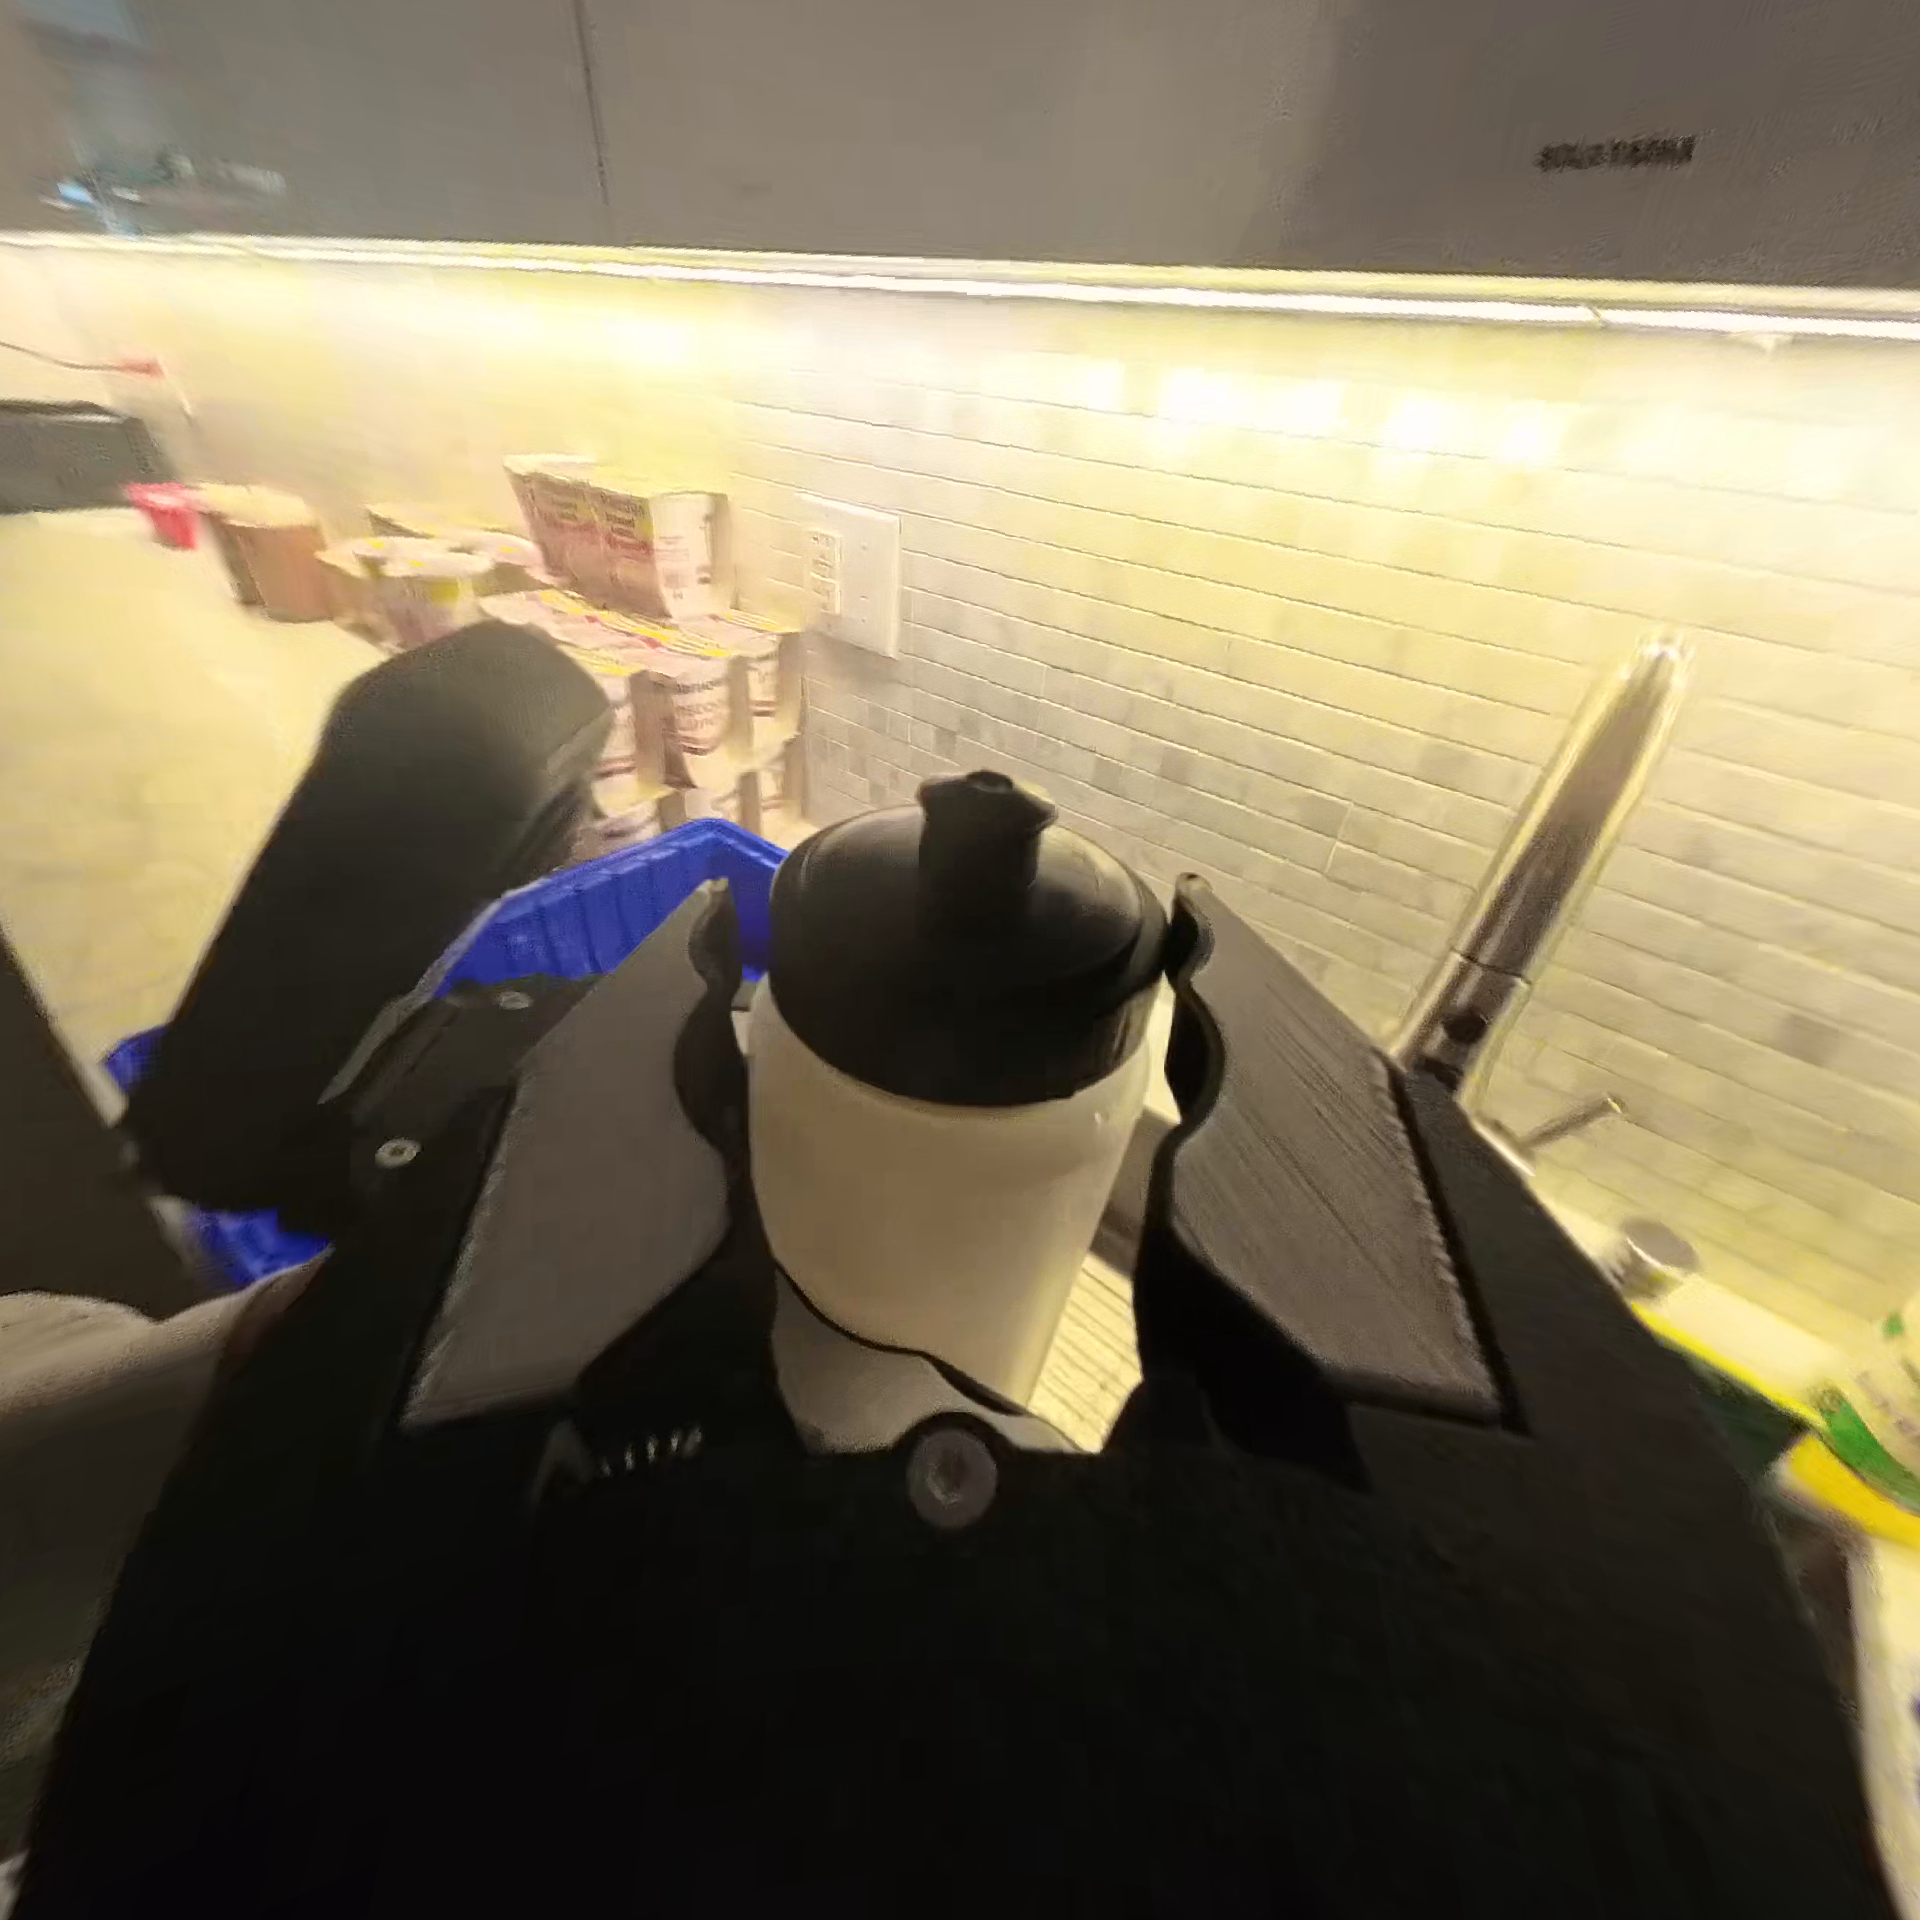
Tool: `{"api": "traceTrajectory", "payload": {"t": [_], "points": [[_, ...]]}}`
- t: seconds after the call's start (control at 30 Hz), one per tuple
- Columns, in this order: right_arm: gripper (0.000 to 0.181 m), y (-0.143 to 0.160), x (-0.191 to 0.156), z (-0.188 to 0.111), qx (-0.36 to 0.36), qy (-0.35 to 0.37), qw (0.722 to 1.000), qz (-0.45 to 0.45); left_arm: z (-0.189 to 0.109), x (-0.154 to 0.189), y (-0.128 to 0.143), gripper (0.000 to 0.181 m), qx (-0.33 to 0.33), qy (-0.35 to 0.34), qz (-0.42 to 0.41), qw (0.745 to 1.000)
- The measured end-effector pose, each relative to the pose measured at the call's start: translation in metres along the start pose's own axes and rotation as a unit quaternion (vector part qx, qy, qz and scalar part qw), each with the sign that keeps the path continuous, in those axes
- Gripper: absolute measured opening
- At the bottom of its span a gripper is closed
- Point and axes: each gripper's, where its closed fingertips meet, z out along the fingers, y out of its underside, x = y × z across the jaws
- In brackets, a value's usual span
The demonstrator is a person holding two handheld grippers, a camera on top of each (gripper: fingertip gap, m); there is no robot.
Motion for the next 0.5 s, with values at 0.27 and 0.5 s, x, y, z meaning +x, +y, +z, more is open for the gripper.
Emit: {"api": "traceTrajectory", "payload": {"t": [0.27, 0.5], "points": [[0.093, -0.018, -0.034, -0.027, -0.043, -0.399, 0.916, -0.007, -0.015, 0.031, -0.012, 0.103, 0.02, 0.093, 0.029, 0.995], [0.077, -0.028, -0.039, -0.022, 0.0, -0.36, 0.933, -0.003, -0.021, 0.036, -0.025, 0.103, 0.028, 0.093, 0.021, 0.995]]}}
